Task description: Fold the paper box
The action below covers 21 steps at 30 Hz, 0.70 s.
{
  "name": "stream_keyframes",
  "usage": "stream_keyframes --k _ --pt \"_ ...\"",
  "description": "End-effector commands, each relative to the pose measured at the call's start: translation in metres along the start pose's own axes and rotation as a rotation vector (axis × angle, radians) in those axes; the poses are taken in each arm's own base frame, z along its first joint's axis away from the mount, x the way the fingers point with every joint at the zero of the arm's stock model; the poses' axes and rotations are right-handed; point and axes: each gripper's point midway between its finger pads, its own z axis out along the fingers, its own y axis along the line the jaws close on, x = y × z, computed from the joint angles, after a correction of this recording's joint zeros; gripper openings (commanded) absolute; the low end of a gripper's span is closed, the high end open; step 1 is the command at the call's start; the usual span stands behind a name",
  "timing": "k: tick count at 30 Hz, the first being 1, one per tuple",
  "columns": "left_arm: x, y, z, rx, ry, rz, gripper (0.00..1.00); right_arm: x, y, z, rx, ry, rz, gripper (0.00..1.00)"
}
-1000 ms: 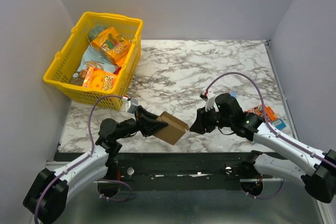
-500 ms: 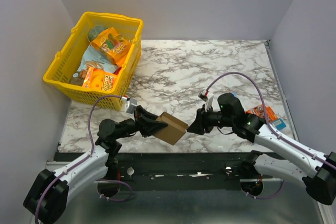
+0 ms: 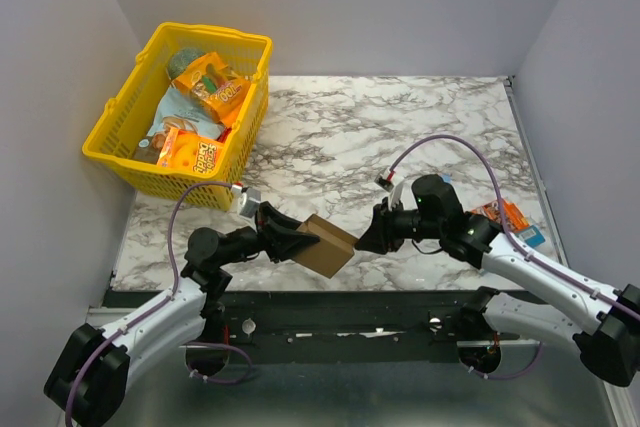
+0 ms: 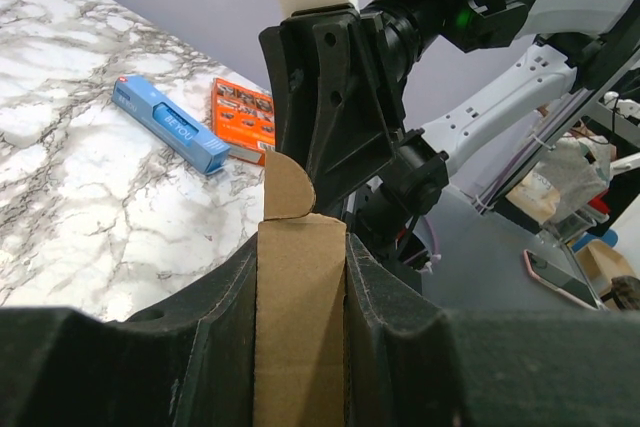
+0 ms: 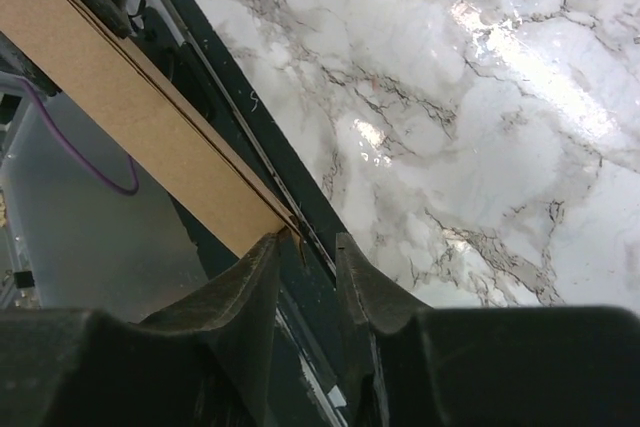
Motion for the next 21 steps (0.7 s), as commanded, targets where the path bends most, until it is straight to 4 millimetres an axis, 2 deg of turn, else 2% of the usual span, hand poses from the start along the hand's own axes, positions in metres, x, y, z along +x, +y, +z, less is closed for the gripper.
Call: stream_keyframes --k 1,8,10,12,16,17,19,21 --pt "-0.005 -0.007 0.001 0.030 -0.005 0.025 0.08 -0.013 0.016 -0.002 -0.072 -0.019 -0.021 0.34" --pt "-0.006 -0.006 0.001 0.025 -0.011 0.030 0.08 -0.010 0.018 0.002 -0.098 0.009 -0.024 0.14" --pt "-0.005 -0.004 0.001 0.014 -0.007 0.028 0.08 -0.009 0.016 0.003 -0.094 0.014 -0.021 0.11" --pt "-0.003 0.001 0.001 -0.009 -0.004 0.026 0.10 -0.010 0.013 0.003 -0.078 0.006 -0.023 0.03" --pt "0.001 0.018 0.001 -0.089 0.021 0.015 0.39 -0.015 0.001 0.003 0.000 -0.017 -0.032 0.01" --pt "0.003 0.023 0.001 -0.116 0.024 0.014 0.60 -0.017 -0.008 0.004 0.048 -0.030 -0.029 0.01" --pt "0.008 0.042 -0.003 -0.209 0.036 0.019 0.78 -0.015 -0.019 0.004 0.105 -0.024 -0.029 0.01" --pt "0.013 0.059 -0.010 -0.304 0.042 0.019 0.83 -0.015 -0.034 0.005 0.183 -0.012 -0.029 0.01"
